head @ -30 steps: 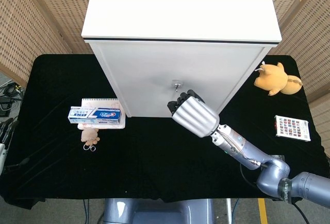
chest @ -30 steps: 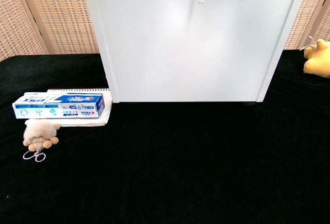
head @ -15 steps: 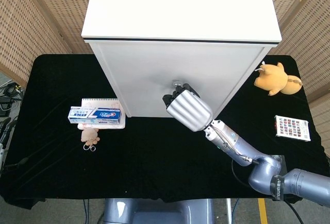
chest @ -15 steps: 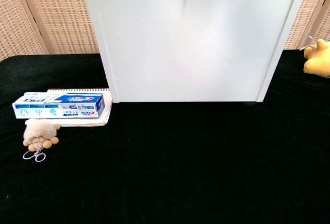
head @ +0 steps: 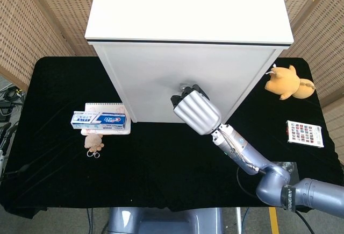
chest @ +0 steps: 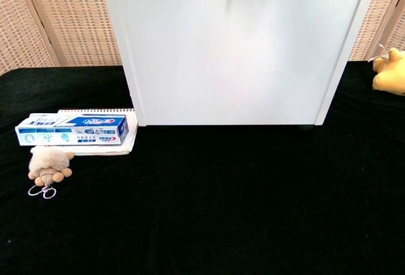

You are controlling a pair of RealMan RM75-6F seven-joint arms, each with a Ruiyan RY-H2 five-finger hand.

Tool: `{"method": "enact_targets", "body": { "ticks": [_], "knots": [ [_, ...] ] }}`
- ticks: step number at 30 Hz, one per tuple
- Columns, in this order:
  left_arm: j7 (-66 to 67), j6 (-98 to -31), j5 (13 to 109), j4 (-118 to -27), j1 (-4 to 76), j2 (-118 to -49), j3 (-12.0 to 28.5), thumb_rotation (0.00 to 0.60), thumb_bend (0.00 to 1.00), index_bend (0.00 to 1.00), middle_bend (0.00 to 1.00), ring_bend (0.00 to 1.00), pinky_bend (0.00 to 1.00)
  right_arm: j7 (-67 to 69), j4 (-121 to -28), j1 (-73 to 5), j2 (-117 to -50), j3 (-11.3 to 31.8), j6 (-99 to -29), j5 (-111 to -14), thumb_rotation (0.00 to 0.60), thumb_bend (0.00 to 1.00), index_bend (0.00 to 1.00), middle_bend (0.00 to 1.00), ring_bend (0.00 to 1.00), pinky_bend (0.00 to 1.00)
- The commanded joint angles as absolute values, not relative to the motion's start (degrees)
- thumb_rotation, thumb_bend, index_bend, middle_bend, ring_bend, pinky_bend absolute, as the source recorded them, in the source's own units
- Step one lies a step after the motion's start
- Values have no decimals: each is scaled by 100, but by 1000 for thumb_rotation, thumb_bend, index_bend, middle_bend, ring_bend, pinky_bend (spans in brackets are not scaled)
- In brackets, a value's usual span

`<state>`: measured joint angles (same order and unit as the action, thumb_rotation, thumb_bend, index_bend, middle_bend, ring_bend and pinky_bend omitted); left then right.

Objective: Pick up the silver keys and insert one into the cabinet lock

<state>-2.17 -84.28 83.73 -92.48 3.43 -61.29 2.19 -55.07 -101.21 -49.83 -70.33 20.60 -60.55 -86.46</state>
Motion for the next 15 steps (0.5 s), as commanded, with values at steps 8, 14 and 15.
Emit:
{"method": "enact_targets", "body": {
  "ticks": [8,14,15],
  "knots": [
    [-207,-8425,8368,-9249,346,-6133,222,600,0,0,0,0,0,-5582,-10148,-5042,-7003,1993,-6067,-8429,600,622,748,872,764,932],
    [-209,-8423,8355,-9244,347,-6133,228,600,0,0,0,0,0,-5580,-10117,-5061,-6993,1954,-6102,-8346,600,620,747,870,763,932],
    [-204,-8420,8360,-9245,349,-6134,225,600,0,0,0,0,0,-5581,-10110,-5062,-6985,1944,-6109,-8337,600,620,747,870,763,932]
  ]
}}
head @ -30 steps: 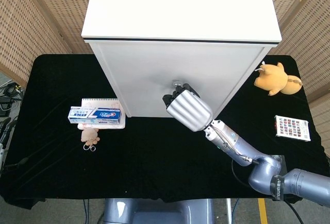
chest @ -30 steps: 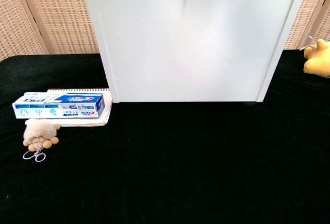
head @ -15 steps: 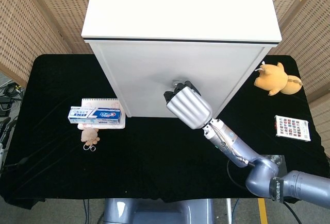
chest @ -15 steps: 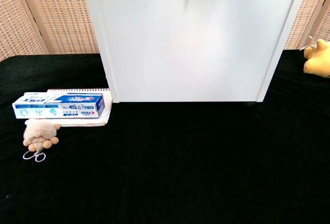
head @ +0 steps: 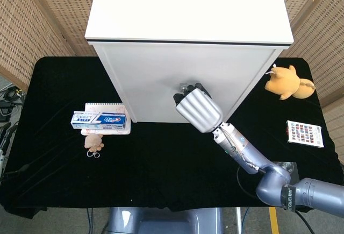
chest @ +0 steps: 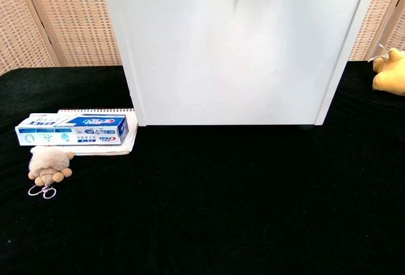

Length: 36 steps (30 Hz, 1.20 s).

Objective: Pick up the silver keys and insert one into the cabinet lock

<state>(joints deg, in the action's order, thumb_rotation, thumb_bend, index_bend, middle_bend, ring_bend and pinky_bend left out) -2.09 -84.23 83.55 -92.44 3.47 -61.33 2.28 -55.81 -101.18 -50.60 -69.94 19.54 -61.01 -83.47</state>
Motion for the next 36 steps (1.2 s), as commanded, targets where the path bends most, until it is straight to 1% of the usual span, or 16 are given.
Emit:
{"method": "enact_targets", "body": {
  "ticks": [1,8,11,16,18,22,36],
  "knots": [
    [-199,-8419,8362,-9247,350,-6136,224,600,0,0,0,0,0,-5582,-10108,-5064,-6979,1936,-6114,-8323,600,619,747,870,763,932],
    [-188,-8422,8348,-9247,348,-6139,230,600,0,0,0,0,0,-5574,-10098,-5077,-6947,1880,-6164,-8292,600,617,743,870,763,932],
    [-183,-8416,8345,-9247,350,-6140,229,600,0,0,0,0,0,-5569,-10102,-5081,-6926,1850,-6182,-8307,600,594,723,868,762,932],
    [-184,-8418,8344,-9250,350,-6139,230,600,0,0,0,0,0,-5573,-10114,-5079,-6895,1824,-6235,-8301,600,534,583,868,761,933],
    [-187,-8420,8341,-9249,350,-6139,234,600,0,0,0,0,0,-5584,-10128,-5081,-6879,1825,-6260,-8314,600,526,562,868,761,932],
    [-188,-8423,8348,-9250,349,-6136,230,600,0,0,0,0,0,-5607,-10183,-5084,-6842,1817,-6310,-8330,600,512,561,868,761,932],
    [-206,-8427,8341,-9247,344,-6130,233,600,0,0,0,0,0,-5618,-10273,-5065,-6789,1767,-6439,-8374,600,513,580,868,761,933]
  ]
}}
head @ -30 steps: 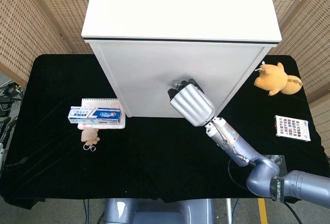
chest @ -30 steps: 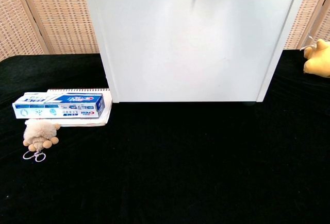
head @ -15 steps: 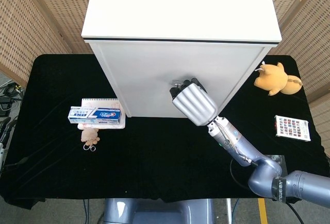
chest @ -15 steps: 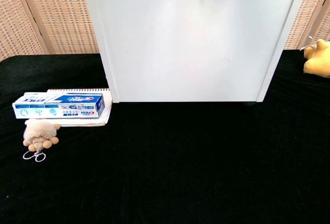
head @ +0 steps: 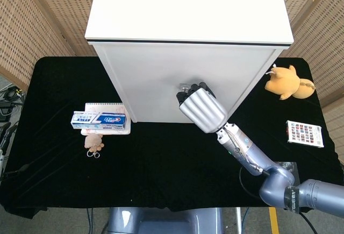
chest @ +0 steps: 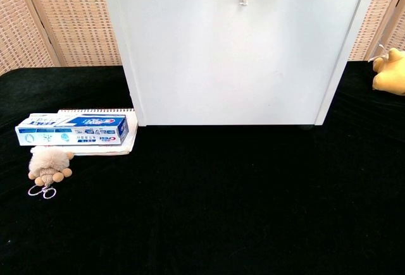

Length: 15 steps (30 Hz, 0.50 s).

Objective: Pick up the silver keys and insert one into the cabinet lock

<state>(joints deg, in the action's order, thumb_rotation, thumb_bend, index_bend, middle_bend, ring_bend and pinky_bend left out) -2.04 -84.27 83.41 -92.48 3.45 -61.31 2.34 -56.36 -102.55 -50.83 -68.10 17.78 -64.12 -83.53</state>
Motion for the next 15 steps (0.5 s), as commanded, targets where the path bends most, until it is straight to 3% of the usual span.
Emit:
{"method": "enact_targets", "body": {
  "ticks": [1,8,15],
  "knots": [
    [-211,-8429,8340,-9246,343,-6129,235,600,0,0,0,0,0,-5601,-10291,-5045,-6767,1760,-6469,-8396,600,513,582,868,761,933],
    [-287,-8463,8350,-9235,324,-6103,237,600,0,0,0,0,0,-5113,-10442,-4596,-6348,1501,-6999,-8952,600,512,587,864,757,932],
    [-350,-8571,8451,-9270,277,-6064,209,600,0,0,0,0,0,-3993,-10050,-3682,-5900,924,-8167,-9890,600,510,585,817,697,894]
  ]
}}
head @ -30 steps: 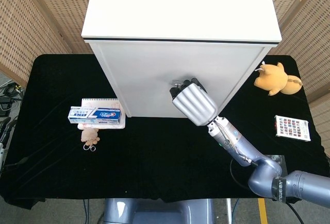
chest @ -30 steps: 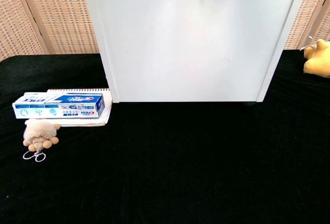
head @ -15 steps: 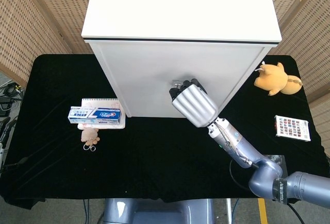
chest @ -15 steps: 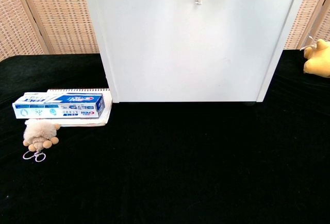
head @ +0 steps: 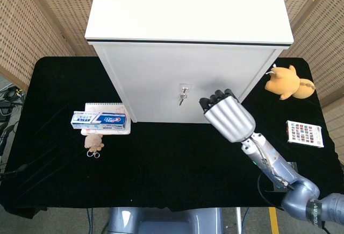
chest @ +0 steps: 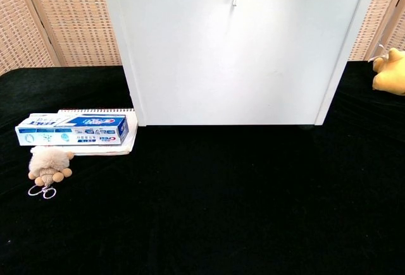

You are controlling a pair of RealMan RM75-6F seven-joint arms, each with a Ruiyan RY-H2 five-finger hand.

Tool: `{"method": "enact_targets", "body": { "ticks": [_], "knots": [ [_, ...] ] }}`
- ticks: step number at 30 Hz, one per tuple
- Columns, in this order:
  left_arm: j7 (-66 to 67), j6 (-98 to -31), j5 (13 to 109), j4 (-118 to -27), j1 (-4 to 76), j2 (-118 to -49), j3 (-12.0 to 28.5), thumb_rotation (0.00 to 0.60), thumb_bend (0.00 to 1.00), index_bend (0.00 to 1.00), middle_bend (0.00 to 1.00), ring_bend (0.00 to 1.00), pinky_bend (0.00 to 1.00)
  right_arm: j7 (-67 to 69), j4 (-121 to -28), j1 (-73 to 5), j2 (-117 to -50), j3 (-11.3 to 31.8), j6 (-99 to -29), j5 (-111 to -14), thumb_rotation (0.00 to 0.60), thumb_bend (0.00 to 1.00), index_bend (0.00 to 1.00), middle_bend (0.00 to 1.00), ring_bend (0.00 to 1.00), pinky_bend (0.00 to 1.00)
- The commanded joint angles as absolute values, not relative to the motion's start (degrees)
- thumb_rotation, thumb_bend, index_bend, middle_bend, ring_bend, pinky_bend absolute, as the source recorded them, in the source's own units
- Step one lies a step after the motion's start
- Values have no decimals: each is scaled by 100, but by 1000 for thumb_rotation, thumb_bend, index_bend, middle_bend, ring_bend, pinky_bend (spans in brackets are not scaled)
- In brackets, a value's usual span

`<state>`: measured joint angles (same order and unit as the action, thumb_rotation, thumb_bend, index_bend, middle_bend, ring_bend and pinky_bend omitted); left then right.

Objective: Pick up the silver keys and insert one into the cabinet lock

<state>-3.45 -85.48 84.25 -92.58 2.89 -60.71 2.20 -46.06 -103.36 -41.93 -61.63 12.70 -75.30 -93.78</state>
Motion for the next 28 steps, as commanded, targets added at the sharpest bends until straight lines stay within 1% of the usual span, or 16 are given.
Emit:
{"method": "enact_targets", "body": {
  "ticks": [1,3,5,7,8,10,11,12,13,15,16,20,28],
  "knots": [
    [-348,-8585,8471,-9277,272,-6062,203,600,0,0,0,0,0,-3798,-9924,-3532,-5857,847,-8376,-10000,600,506,581,802,679,872],
    [-339,-8607,8497,-9287,264,-6061,194,600,0,0,0,0,0,-3486,-9727,-3276,-5817,733,-8709,-10104,600,488,567,762,635,814],
    [-338,-8639,8523,-9300,251,-6057,187,600,0,0,0,0,0,-3185,-9542,-3021,-5806,623,-9005,-10142,600,440,536,694,568,719],
    [-338,-8674,8547,-9310,235,-6053,180,600,0,0,0,0,0,-2898,-9418,-2742,-5821,516,-9234,-10035,600,318,473,581,451,546],
    [-340,-8691,8559,-9312,227,-6051,177,600,0,0,0,0,0,-2792,-9397,-2619,-5832,475,-9308,-9944,600,264,446,532,391,480],
    [-342,-8729,8592,-9313,211,-6049,167,600,0,0,0,0,0,-2540,-9414,-2330,-5876,381,-9409,-9646,600,94,336,332,157,269],
    [-342,-8744,8609,-9313,204,-6050,162,600,0,0,0,0,0,-2407,-9457,-2206,-5897,329,-9407,-9477,600,53,286,257,90,202],
    [-343,-8765,8632,-9313,195,-6051,155,600,0,0,0,0,0,-2269,-9507,-2083,-5914,276,-9383,-9318,600,14,204,147,25,109],
    [-344,-8787,8656,-9312,188,-6052,148,600,0,0,0,0,0,-2134,-9557,-1962,-5925,206,-9319,-9142,600,0,126,65,1,47],
    [-338,-8832,8706,-9310,171,-6057,134,600,0,0,0,0,0,-1878,-9668,-1763,-5935,84,-9160,-8833,600,0,34,2,0,1],
    [-335,-8849,8724,-9310,165,-6058,129,600,0,0,0,0,0,-1780,-9705,-1707,-5937,45,-9103,-8748,600,0,9,0,0,0],
    [-244,-8976,8823,-9296,124,-6088,114,600,0,0,0,0,0,-1326,-9805,-1442,-5991,-137,-8891,-8453,600,0,0,0,0,0],
    [-260,-9173,8940,-9261,39,-6111,95,600,0,0,0,0,0,-866,-9402,-1068,-6403,-211,-9022,-8529,600,0,0,0,0,0]
  ]
}}
